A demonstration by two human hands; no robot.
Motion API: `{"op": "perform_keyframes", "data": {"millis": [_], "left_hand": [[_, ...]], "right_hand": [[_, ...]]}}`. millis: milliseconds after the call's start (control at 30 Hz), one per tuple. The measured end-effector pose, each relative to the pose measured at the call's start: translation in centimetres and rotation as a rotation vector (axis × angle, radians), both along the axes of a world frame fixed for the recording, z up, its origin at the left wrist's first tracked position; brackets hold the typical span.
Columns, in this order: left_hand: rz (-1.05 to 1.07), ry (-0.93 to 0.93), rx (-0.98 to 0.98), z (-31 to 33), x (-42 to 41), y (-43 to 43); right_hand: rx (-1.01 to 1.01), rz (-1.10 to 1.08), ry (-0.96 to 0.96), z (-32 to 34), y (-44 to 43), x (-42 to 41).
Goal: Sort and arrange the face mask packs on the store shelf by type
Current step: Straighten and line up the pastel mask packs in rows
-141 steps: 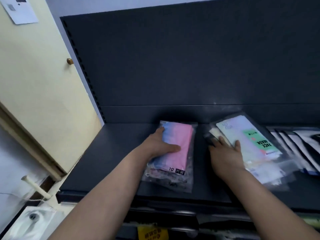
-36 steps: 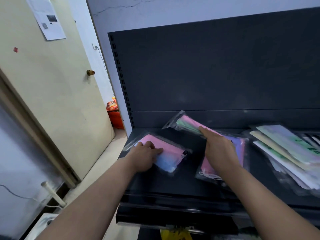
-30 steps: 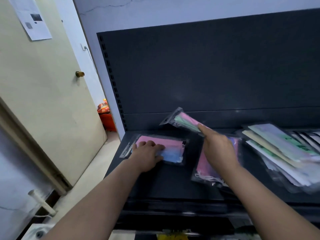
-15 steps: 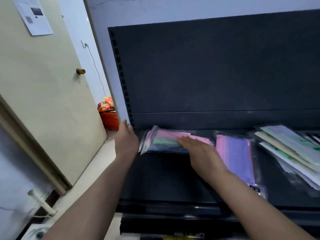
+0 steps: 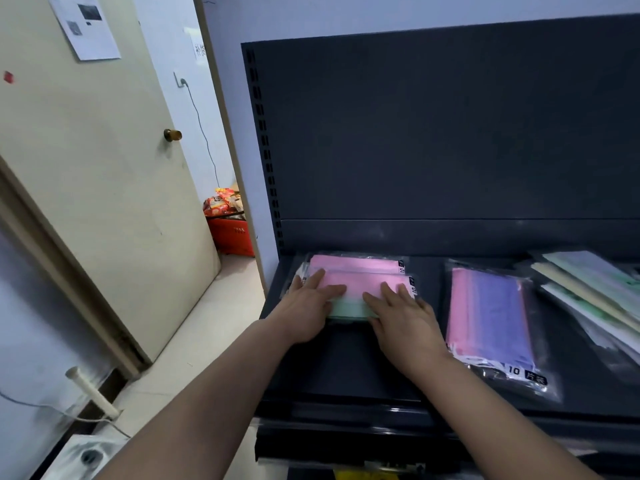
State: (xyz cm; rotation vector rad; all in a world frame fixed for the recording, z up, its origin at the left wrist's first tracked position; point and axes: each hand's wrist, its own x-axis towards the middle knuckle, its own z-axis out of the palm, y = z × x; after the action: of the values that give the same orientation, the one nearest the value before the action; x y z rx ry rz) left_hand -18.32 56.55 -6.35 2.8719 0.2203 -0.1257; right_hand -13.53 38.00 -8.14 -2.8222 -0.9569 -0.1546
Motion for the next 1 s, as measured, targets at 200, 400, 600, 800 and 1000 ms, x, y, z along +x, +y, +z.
{"op": "perform_keyframes", "data": {"millis": [200,400,600,800,1000], "left_hand": [[0.012,0.107,0.023,-0.3,1.1,0.5],[0.063,0.082,0.129,-0.1,1.2,-2.0],[0.106,0.143,0.003,0.8,1.3,-1.7],[-0.034,-0.236,0.010,2.8,2.5,-8.5],[-0.214,-0.202,-0.116,3.0,5.5,-16.8]], "right_hand": [[-0.054,0.043,0.137,-0.4,0.4,1.3],[0.026,0.022,0.236,0.6,-0.4,2.1],[0.092,0.042,0.170,1.1,-2.1,2.2],[0.115,-0.256,0.031,2.8,-9.1,2.7],[0.138,-0.178,0.059,2.9,-15.9,3.2]]}}
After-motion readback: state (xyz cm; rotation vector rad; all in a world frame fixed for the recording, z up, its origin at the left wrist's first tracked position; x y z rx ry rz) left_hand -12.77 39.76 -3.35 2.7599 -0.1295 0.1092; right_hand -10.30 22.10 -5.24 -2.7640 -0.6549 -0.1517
